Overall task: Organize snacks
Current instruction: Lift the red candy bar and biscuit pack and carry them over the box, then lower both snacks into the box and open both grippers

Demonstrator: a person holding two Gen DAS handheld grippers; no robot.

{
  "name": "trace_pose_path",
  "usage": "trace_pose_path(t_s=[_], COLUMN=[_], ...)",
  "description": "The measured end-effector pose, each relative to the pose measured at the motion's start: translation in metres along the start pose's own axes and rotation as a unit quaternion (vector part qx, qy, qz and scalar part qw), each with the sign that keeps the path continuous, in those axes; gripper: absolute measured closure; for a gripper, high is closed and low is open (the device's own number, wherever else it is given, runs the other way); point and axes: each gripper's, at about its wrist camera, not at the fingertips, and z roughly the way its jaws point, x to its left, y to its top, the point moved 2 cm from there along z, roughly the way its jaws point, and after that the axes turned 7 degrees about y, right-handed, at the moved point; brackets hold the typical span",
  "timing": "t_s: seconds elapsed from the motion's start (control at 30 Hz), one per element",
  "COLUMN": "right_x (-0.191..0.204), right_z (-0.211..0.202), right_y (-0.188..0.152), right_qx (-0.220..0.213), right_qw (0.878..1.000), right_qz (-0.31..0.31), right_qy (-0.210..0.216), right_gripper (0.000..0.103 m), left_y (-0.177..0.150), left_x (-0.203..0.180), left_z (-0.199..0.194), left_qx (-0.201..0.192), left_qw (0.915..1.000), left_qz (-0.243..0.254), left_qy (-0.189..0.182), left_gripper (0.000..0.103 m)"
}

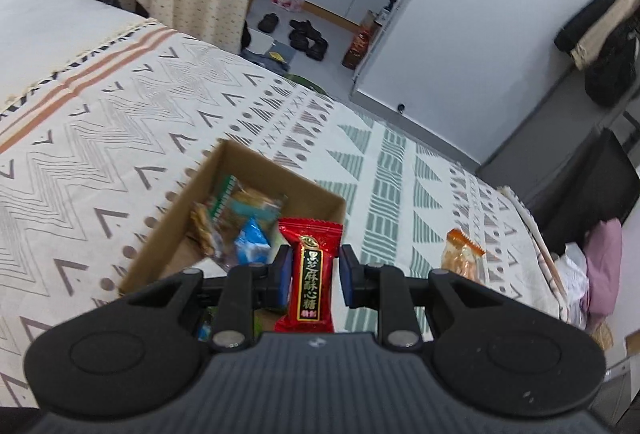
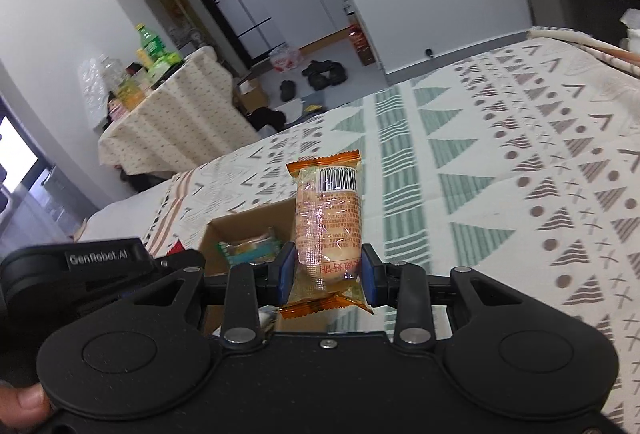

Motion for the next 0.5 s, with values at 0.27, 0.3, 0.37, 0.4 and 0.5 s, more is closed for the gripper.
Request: trace_pose_path(t_s=[0.27, 0.3, 0.37, 0.4, 0.5], right_x=[0.022, 0.024, 0.029, 0.032, 0.041], right_z=[0.027, 0.03, 0.036, 0.038, 0.044], right_y=[-0.008, -0.009, -0.011, -0.012, -0.016], right_qx=[0.016, 0.019, 0.022, 0.023, 0.029], right_qw=[1.0, 1.0, 0.999, 0.999, 0.999], right_qz=[-0.002, -0.003, -0.004, -0.006, -0.011], right_qy=[0.019, 0.021, 0.024, 0.026, 0.033], right_gripper=[0.07, 0.07, 0.07, 0.07, 0.07], left_y=[0.016, 0.016, 0.017, 0.017, 0.018], left_x=[0.03, 0.032, 0.037, 0.041, 0.052], left_z=[-0.003, -0.002, 0.001, 0.003, 0.009], left_qx=[-0.002, -0.001, 0.002, 0.005, 0.01], left_qw=[0.9997, 0.9996, 0.9995, 0.9994, 0.9987], left_qz=[-0.02, -0.019, -0.02, -0.023, -0.037], left_qy=[0.017, 0.02, 0.025, 0.027, 0.034], left_gripper=[0.079, 0.079, 0.079, 0.079, 0.079])
